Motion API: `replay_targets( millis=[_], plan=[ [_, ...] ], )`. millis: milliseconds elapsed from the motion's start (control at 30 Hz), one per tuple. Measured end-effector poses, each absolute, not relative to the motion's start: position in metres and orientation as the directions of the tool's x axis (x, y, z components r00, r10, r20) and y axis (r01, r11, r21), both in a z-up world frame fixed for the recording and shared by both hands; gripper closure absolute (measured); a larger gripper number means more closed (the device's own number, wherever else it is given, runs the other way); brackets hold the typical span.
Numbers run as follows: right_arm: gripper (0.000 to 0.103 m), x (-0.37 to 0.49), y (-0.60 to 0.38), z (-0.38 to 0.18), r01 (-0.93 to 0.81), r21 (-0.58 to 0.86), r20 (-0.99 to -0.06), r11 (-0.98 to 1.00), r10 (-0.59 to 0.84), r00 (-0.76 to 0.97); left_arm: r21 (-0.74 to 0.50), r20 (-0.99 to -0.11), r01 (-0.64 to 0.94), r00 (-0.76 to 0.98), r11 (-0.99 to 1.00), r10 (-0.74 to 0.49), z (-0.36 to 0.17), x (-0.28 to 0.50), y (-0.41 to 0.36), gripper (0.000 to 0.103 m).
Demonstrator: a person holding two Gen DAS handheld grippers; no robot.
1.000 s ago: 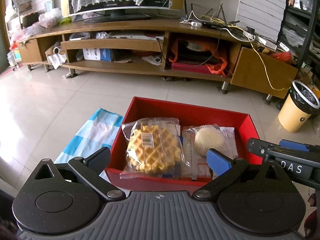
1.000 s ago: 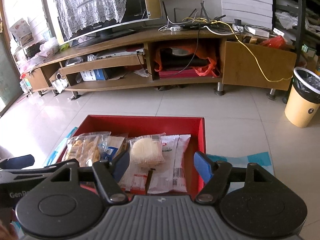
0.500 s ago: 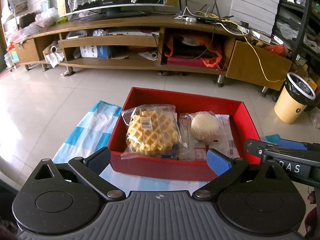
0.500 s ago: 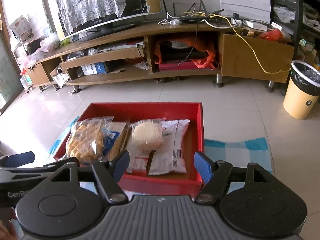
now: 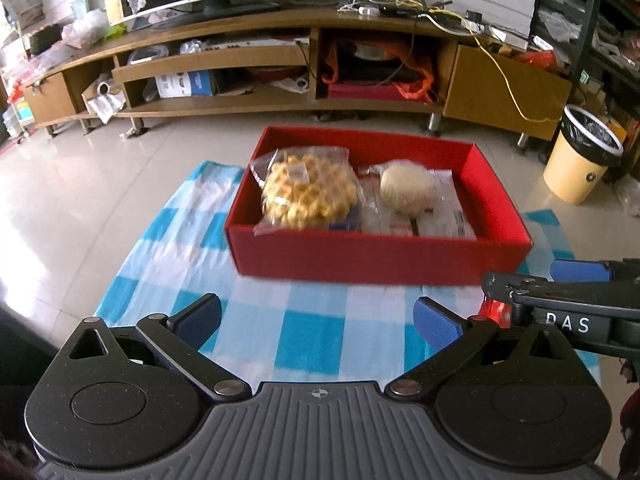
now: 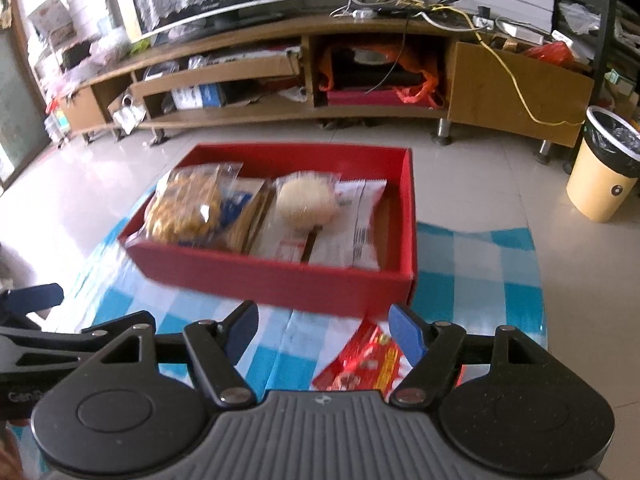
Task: Organize snacks
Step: 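Withdraw both tools from the red box toward the remaining snacks, then grasp the Kaprons wafer pack with the right tool while the left tool grasps the clear sachet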
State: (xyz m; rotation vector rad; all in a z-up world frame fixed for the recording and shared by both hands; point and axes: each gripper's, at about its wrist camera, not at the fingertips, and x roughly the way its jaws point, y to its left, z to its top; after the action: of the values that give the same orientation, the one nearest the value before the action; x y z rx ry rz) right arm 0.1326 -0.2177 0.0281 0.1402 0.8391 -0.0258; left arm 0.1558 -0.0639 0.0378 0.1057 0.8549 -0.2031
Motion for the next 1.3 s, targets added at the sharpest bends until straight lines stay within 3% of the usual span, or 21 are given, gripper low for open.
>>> replay_targets(
  millis=[333, 667, 800, 1033, 1300],
  plan=[
    [0.032, 0.103, -0.194, 0.003, -0.006, 0.099, -0.807, 0.995, 0.083, 0.585, 0.004, -0.815, 0.247, 0.563, 0.969, -0.141, 0.014, 0.120, -0.041, 0.000],
    [0.031, 0.075, -0.160, -0.021, -0.135, 0.077, -0.852, 0.988, 0.136, 0.505, -0.043, -0.859, 0.178, 0.496, 0.983, -0.127, -0.005, 0.093, -0.003, 0.000],
    [0.031, 0.065, -0.148, -0.029, -0.172, 0.069, -0.861, 0.983, 0.146, 0.487, -0.026, -0.869, 0.150, 0.485, 0.988, -0.096, -0.011, 0.089, 0.006, 0.000],
    [0.031, 0.050, -0.119, -0.036, -0.322, 0.067, -0.864, 0.944, 0.216, 0.454, -0.114, -0.871, 0.041, 0.476, 0.993, -0.119, -0.007, 0.099, 0.038, 0.000],
    [0.027, 0.047, -0.086, -0.044, -0.458, 0.074, -0.866, 0.886, 0.285, 0.411, -0.136, -0.877, 0.047, 0.460, 0.990, -0.143, -0.010, 0.101, 0.040, 0.000]
  ],
)
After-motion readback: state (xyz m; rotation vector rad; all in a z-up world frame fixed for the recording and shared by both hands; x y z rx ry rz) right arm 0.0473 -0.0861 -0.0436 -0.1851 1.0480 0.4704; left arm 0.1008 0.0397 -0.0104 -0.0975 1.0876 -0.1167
